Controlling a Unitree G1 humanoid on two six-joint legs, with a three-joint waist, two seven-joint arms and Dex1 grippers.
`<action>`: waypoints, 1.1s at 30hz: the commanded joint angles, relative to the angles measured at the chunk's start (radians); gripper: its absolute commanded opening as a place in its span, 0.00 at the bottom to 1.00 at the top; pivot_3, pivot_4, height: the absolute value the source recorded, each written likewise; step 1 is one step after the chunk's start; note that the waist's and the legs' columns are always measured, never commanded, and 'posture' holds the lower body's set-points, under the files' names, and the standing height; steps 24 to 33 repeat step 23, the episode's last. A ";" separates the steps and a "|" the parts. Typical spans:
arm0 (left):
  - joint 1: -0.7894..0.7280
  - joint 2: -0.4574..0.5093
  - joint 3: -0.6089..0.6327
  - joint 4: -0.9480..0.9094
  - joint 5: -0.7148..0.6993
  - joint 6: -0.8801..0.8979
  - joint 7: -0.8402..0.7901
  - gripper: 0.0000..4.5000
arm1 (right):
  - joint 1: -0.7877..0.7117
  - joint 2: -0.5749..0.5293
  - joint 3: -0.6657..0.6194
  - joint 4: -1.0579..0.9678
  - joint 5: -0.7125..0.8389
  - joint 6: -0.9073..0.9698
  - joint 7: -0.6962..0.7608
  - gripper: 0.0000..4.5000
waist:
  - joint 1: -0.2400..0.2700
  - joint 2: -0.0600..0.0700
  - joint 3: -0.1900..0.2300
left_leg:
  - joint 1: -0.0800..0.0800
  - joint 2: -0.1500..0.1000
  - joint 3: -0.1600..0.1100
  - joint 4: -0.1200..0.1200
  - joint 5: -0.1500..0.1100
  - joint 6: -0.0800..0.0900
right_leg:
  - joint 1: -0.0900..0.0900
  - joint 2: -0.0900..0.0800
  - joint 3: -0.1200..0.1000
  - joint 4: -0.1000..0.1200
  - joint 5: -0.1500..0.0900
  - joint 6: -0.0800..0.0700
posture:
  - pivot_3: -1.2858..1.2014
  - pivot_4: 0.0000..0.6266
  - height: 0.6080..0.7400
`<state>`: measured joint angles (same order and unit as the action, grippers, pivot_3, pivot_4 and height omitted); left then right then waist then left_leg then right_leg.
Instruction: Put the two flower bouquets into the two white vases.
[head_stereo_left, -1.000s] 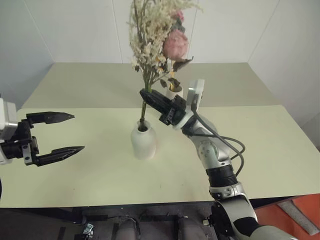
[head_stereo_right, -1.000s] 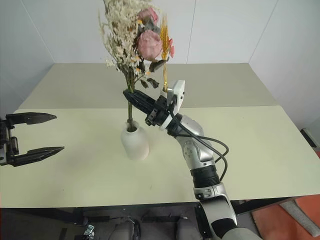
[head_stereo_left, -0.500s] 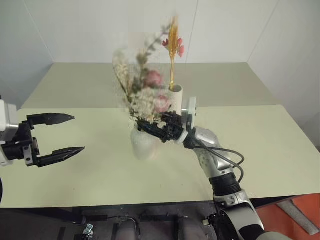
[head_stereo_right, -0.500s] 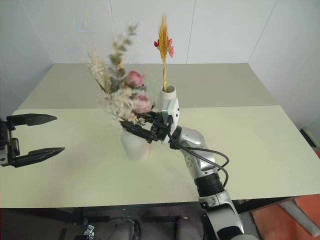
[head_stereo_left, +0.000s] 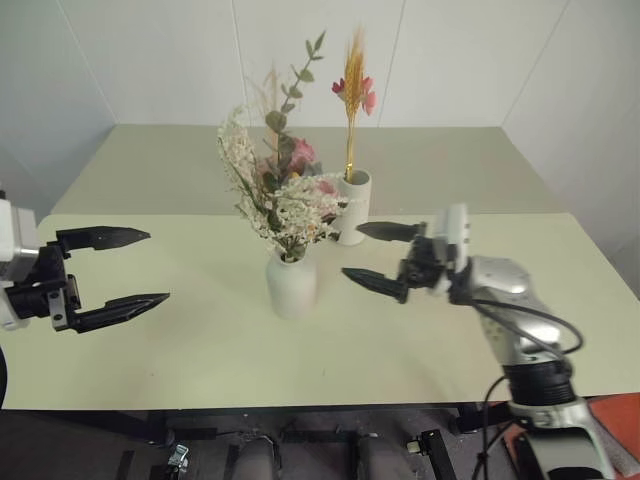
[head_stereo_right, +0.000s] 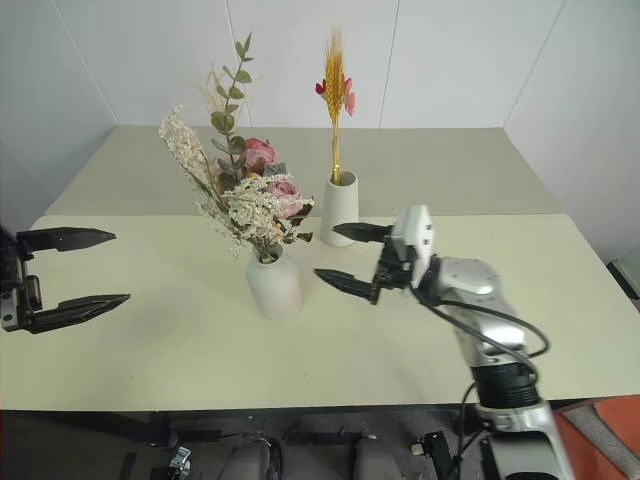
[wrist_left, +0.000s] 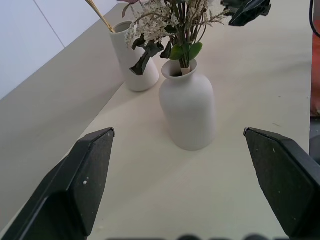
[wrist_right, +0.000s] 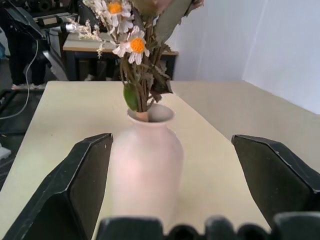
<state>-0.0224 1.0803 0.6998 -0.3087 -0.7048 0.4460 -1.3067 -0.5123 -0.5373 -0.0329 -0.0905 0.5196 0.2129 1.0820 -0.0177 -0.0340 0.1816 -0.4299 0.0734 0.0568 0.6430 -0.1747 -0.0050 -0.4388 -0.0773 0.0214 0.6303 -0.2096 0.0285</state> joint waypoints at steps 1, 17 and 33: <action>0.000 0.006 0.025 -0.014 0.001 -0.019 0.001 1.00 | 0.034 -0.138 -0.121 -0.012 0.039 -0.016 0.099 1.00 | 0.003 0.000 0.000 | 0.000 0.000 0.000 0.000 0.000 0.000 | 0.000 0.000 0.000 0.000 0.000 0.000 | 0.52 0.24 1.00; 0.077 0.006 0.127 -0.041 -0.009 0.008 0.011 1.00 | 0.020 -0.609 -0.302 0.567 -0.073 -0.259 0.455 1.00 | -0.007 0.000 0.000 | 0.006 0.000 0.003 0.000 0.000 0.000 | 0.003 0.000 0.003 0.000 -0.005 -0.002 | 0.52 0.24 1.00; 0.132 -0.018 0.184 -0.070 0.000 0.015 0.012 1.00 | -0.045 -0.610 -0.251 0.671 -0.141 -0.328 0.466 1.00 | -0.012 0.000 0.000 | 0.006 0.000 0.004 0.000 0.000 0.000 | 0.002 0.000 0.005 0.001 -0.006 -0.003 | 0.52 0.24 1.00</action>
